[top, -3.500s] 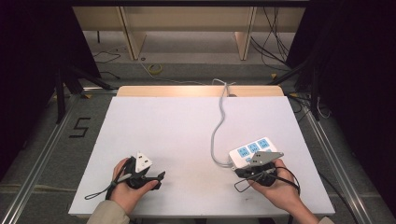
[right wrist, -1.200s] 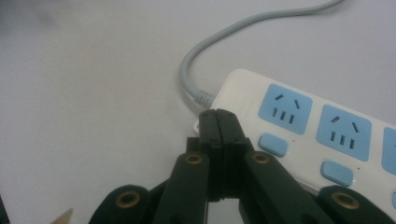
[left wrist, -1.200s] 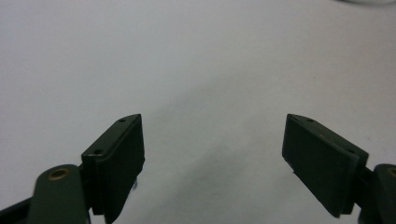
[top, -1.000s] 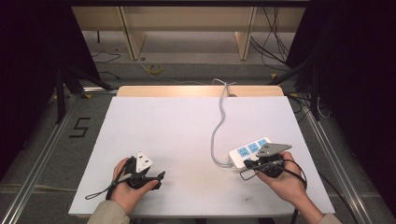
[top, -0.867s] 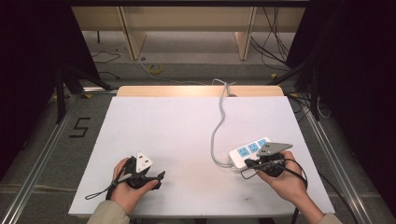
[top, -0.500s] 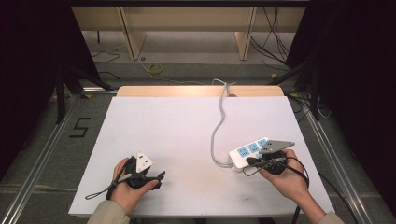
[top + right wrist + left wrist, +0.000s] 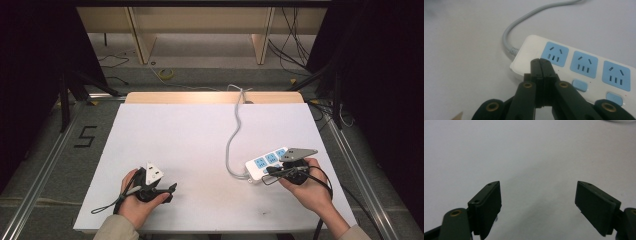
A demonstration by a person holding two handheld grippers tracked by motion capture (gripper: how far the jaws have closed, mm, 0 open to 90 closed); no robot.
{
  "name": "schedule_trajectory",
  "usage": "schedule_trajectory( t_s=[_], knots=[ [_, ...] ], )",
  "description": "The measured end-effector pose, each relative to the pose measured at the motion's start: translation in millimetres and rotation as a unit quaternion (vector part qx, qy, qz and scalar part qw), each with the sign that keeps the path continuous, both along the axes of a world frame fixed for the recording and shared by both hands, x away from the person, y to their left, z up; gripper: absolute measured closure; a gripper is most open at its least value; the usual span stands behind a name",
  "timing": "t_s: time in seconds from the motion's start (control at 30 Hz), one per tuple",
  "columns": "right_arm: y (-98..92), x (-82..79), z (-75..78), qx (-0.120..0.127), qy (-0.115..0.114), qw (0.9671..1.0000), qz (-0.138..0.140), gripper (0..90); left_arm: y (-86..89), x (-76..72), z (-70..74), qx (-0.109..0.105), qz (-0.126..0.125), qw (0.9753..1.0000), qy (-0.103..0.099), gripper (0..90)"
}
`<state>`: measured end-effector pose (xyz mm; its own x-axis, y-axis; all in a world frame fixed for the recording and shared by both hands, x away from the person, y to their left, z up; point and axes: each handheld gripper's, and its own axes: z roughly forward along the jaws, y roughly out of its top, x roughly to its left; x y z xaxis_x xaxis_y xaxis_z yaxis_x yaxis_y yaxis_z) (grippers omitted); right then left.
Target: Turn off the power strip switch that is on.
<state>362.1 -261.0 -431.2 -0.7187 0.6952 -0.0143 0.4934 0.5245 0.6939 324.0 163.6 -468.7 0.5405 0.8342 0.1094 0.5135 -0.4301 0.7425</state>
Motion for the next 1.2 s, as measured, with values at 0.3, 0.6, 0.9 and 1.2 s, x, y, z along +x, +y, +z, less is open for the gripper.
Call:
schedule_trajectory(
  t_s=[0.3, 0.6, 0.9, 1.2],
  knots=[
    [-4.0, 3.9, 0.6, -0.002, 0.001, 1.0000, -0.008, 90.0, -0.7, 0.0, -0.1, -0.002, 0.001, 1.0000, 0.000, 21.1],
    [-7.1, 6.9, 0.8, -0.003, 0.006, 0.9998, -0.019, 90.0, -0.7, 0.0, -0.2, -0.002, 0.001, 1.0000, -0.001, 21.2],
    [-9.9, 10.1, 0.3, -0.007, 0.010, 0.9996, -0.026, 90.0, -1.0, -0.1, -0.3, -0.002, 0.002, 1.0000, 0.001, 21.2],
    [-13.2, 12.9, 0.5, -0.011, 0.012, 0.9993, -0.034, 90.0, -0.9, -0.1, -0.6, -0.001, 0.000, 1.0000, 0.001, 21.2]
  ],
)
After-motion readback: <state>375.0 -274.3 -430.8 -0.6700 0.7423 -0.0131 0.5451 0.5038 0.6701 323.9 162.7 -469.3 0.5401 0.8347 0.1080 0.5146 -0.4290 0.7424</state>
